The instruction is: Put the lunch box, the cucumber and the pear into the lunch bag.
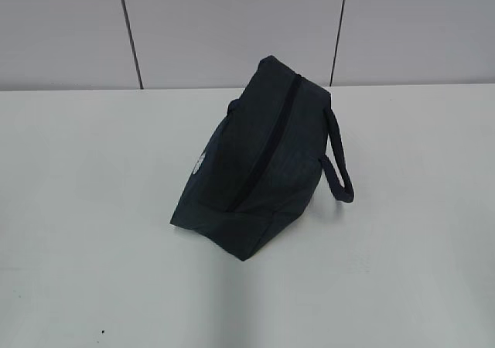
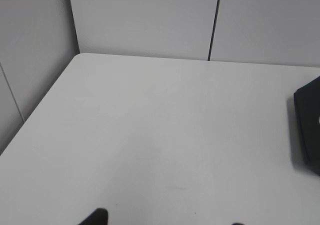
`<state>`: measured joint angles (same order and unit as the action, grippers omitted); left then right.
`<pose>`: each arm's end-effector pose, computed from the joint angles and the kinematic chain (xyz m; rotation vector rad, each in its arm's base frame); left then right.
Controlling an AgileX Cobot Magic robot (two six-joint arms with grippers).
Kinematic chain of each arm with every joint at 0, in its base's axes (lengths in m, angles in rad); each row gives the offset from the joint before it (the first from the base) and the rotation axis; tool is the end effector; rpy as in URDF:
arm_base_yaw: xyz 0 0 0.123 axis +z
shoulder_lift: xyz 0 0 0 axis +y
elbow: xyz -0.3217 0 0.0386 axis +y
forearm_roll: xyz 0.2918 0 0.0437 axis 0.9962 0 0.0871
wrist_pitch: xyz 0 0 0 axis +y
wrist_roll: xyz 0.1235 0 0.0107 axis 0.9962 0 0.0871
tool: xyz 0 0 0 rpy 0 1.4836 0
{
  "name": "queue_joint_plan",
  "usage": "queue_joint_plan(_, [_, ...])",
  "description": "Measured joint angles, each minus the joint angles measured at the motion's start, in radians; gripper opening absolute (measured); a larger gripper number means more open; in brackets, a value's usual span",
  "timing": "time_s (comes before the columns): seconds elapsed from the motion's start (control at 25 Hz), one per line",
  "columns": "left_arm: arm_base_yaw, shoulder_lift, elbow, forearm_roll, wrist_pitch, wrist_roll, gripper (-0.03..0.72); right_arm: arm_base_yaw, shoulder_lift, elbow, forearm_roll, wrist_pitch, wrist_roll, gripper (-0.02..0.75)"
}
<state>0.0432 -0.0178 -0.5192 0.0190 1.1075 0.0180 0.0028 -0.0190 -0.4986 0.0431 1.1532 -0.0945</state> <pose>0.0156 0.0028 0.2850 -0.0277 2.0543 0.0607 0.0152 0.0049 0.2732 -0.1079 2.1156 -0.0024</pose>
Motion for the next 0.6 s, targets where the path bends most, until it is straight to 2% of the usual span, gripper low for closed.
queue_joint_plan(0.6, [0.000, 0.000, 0.000, 0.000, 0.000, 0.000, 0.435, 0.002, 0.000, 0.000, 0.000, 0.000, 0.000, 0.395])
